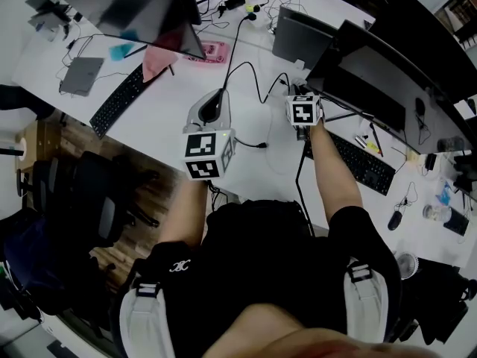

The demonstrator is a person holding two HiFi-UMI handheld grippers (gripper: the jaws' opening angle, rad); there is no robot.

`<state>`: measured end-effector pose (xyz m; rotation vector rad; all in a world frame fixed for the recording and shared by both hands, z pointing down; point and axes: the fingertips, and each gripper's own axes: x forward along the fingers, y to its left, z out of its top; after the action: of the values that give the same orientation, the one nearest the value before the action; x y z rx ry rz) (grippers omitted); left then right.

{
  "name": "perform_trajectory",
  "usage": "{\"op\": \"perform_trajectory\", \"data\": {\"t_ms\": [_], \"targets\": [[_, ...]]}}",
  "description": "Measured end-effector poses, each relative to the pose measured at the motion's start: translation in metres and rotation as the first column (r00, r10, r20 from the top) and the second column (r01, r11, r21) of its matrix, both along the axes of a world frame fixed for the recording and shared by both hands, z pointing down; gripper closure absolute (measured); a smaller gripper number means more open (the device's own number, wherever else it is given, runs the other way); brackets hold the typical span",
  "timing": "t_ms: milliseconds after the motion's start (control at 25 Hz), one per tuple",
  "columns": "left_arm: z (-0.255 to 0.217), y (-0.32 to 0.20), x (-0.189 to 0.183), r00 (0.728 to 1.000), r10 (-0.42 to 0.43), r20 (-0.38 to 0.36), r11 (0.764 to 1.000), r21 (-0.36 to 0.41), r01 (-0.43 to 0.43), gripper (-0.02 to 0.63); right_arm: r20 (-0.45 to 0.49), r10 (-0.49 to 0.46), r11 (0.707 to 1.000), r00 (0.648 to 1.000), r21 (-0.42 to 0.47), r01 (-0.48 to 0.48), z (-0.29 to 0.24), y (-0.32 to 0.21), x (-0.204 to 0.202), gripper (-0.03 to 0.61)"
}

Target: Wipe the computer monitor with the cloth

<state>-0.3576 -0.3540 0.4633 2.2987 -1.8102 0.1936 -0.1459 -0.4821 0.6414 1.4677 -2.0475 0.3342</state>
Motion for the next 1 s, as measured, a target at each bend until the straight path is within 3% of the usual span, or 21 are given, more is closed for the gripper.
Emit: {"op": "perform_trajectory", "data": {"t_ms": [440,880,1000], "targets": [[-0.012,-0.007,0.026,0.998,0.052,-0.035,0.998,0.027,-0.051,0.564,0.066,-0.001,0.979,0.998,0.202,-0.012,-0.097,-0.002,0.003,0.549],[-0.037,-0.017,0.049,0.993,0.098,-0.063,0.992,0.080,-0.093,0.563,0.103,-0.019,0.920,0.995,0.391,-0.023,-0.195,-0.006,0.003,0.549],[-0.041,-0.019,0.055,0.992,0.113,-0.063,0.990,0.090,-0.107,0.563,0.115,-0.020,0.892,0.993,0.450,-0.034,-0.229,-0.005,0.004,0.549]]}}
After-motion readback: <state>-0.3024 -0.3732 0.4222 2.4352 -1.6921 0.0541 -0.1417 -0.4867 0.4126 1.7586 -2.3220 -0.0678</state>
